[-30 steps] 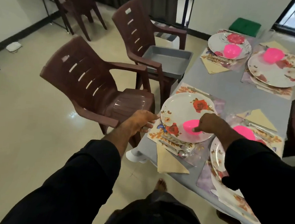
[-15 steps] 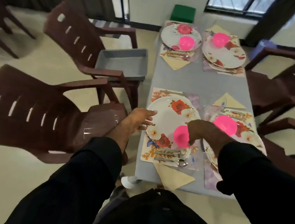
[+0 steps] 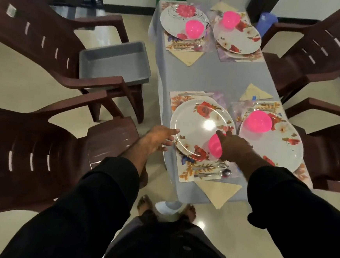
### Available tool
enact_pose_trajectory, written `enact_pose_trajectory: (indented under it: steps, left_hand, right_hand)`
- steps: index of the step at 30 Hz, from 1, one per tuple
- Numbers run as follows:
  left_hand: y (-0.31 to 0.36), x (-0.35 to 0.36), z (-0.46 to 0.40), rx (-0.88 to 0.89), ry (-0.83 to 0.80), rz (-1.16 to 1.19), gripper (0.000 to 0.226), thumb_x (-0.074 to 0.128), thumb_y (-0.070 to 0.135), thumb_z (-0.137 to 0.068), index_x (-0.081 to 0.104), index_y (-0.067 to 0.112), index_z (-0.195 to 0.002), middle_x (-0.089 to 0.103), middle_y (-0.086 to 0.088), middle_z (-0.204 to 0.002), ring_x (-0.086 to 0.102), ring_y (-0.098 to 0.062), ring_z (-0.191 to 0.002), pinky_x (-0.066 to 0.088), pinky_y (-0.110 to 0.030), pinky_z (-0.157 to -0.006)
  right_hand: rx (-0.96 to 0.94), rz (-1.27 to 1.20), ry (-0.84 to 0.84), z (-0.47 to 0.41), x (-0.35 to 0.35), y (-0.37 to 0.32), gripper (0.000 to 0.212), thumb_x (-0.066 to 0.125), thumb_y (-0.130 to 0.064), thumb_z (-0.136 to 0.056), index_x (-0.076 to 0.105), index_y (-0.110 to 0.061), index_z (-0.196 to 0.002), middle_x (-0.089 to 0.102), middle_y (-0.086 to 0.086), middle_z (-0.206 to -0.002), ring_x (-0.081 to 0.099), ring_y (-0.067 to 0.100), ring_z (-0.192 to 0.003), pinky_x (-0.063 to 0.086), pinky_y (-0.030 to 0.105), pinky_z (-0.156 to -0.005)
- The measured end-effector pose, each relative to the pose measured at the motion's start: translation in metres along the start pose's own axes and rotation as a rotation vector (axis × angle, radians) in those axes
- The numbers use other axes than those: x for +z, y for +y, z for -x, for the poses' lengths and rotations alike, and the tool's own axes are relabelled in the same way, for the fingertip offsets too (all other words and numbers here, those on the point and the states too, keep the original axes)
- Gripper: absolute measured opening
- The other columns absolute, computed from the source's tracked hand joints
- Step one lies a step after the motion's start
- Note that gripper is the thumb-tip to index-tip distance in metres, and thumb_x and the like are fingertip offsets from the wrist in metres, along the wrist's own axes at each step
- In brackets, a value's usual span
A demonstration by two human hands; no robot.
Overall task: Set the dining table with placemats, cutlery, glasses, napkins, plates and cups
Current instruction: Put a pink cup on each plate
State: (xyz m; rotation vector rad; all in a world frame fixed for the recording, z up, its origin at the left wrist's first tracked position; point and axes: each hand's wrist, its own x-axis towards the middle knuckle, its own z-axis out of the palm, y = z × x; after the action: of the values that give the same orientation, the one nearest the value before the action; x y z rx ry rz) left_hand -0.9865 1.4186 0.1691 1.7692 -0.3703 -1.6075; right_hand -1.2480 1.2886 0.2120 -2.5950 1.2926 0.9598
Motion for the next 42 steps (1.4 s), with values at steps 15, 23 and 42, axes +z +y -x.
enact_pose_trajectory:
  steps: [15, 23, 42]
  left_hand:
    - [0.016, -0.01, -0.005, 0.009, -0.059, -0.026, 0.052, 0.087, 0.044, -0.087, 0.069, 0.012, -0.124, 0.074, -0.009, -0.117, 0.074, -0.027, -0.103, 0.063, -0.039, -0.078]
    - [0.018, -0.01, -0.002, 0.017, -0.049, -0.027, 0.052, 0.087, 0.043, -0.088, 0.068, 0.012, -0.125, 0.074, -0.009, -0.118, 0.074, -0.027, -0.104, 0.064, -0.041, -0.081]
    - [0.011, 0.065, 0.025, 0.026, -0.07, -0.101, 0.05, 0.084, 0.043, -0.09, 0.065, 0.012, -0.124, 0.074, -0.009, -0.118, 0.072, -0.028, -0.109, 0.061, -0.049, -0.098]
  right_hand:
    - [0.035, 0.065, 0.041, 0.016, -0.009, -0.019, 0.118, 0.09, -0.044, -0.073, 0.017, -0.025, -0.164, 0.059, 0.012, -0.141, 0.067, 0.032, -0.116, 0.058, 0.048, -0.095]
    - [0.039, 0.048, 0.007, 0.017, -0.009, -0.018, 0.122, 0.089, -0.054, -0.071, 0.016, -0.024, -0.164, 0.058, 0.012, -0.143, 0.064, 0.033, -0.122, 0.051, 0.051, -0.103]
    - [0.161, -0.032, 0.311, 0.067, -0.033, 0.047, 0.089, 0.075, -0.065, -0.081, 0.036, -0.025, -0.151, 0.057, 0.013, -0.142, 0.056, 0.039, -0.131, 0.038, 0.061, -0.111]
